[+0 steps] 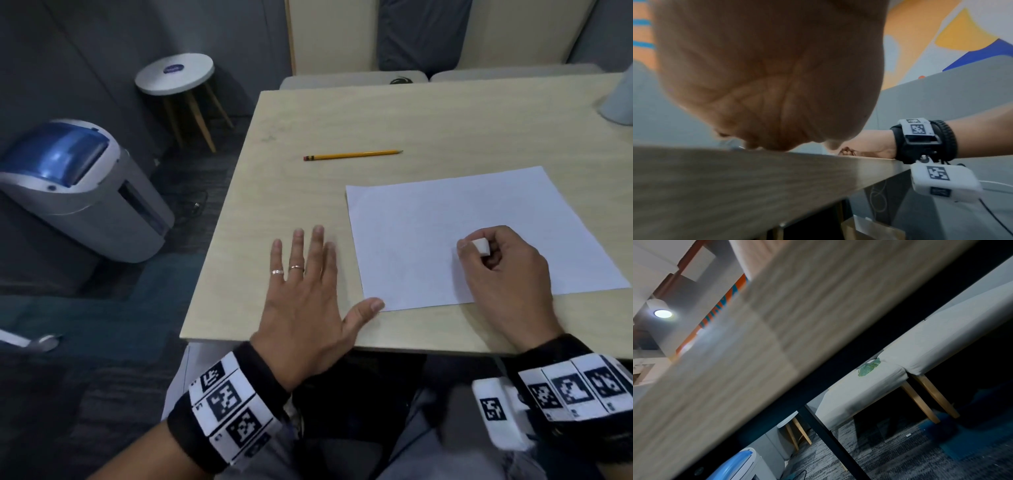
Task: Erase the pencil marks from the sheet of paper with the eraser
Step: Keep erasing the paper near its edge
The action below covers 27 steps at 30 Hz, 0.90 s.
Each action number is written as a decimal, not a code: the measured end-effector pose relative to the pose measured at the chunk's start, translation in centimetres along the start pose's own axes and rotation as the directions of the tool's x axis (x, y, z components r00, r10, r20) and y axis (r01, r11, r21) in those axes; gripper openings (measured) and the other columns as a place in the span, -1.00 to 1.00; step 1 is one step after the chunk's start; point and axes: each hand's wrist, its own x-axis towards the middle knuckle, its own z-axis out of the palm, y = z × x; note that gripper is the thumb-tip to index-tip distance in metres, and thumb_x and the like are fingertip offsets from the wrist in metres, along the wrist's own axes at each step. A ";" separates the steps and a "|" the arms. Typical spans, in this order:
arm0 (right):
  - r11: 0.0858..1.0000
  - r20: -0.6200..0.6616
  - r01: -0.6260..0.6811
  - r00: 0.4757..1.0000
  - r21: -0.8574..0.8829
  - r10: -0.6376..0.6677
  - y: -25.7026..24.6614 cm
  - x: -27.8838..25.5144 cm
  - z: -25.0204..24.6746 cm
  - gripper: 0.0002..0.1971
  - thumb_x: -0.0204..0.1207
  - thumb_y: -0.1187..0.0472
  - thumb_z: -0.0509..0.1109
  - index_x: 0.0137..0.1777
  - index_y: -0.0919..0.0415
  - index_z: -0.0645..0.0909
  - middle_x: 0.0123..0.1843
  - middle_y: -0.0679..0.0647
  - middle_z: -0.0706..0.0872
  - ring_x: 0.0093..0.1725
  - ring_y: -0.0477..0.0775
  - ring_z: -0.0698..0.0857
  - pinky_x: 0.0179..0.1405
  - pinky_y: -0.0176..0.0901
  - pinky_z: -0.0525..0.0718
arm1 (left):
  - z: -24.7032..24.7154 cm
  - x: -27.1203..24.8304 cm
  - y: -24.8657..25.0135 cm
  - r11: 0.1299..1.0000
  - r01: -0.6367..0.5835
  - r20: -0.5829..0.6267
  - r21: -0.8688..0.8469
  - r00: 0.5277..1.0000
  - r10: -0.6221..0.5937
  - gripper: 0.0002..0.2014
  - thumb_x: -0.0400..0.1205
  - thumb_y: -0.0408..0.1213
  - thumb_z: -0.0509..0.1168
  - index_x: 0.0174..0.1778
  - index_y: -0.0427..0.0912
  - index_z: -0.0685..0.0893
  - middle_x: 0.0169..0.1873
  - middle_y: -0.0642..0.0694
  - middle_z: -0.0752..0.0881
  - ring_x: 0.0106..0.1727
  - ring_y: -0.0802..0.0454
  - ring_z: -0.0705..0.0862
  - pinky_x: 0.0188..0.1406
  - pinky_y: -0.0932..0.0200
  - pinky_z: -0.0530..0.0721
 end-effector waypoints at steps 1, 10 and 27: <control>1.000 0.002 -0.001 1.000 0.000 0.001 -0.1 0.0 0.0 -0.90 0.73 0.13 0.47 0.02 0.14 0.73 -0.33 -0.11 0.65 -0.28 -0.03 0.67 -0.21 -0.05 0.48 | -0.1 -0.1 0.2 0.999 -0.025 -0.023 -0.035 0.999 0.024 0.02 0.64 0.56 -0.45 0.84 -0.14 -0.35 0.81 -0.18 -0.45 0.80 -0.24 -0.49 0.75 -0.41 -0.38; 1.000 -0.003 -0.003 1.000 0.021 0.003 -0.2 -0.1 0.0 -0.90 0.73 0.14 0.46 0.02 0.15 0.72 -0.33 -0.11 0.66 -0.28 -0.01 0.67 -0.15 -0.02 0.52 | -0.1 0.9 -0.6 0.997 -0.036 0.060 0.065 0.998 0.032 0.05 0.61 0.57 -0.46 0.86 -0.15 -0.31 0.84 -0.13 -0.35 0.84 -0.22 -0.40 0.78 -0.34 -0.36; 0.999 -0.001 0.023 1.000 0.026 -0.022 0.1 -0.1 0.1 -0.91 0.74 0.14 0.47 0.01 0.12 0.70 -0.23 -0.10 0.74 -0.17 0.08 0.71 -0.12 -0.04 0.51 | -2.6 4.1 -0.3 0.995 -0.035 0.184 0.098 0.983 0.016 0.19 0.52 0.67 -0.40 0.80 -0.24 -0.42 0.78 -0.20 -0.48 0.80 -0.19 -0.50 0.76 -0.32 -0.42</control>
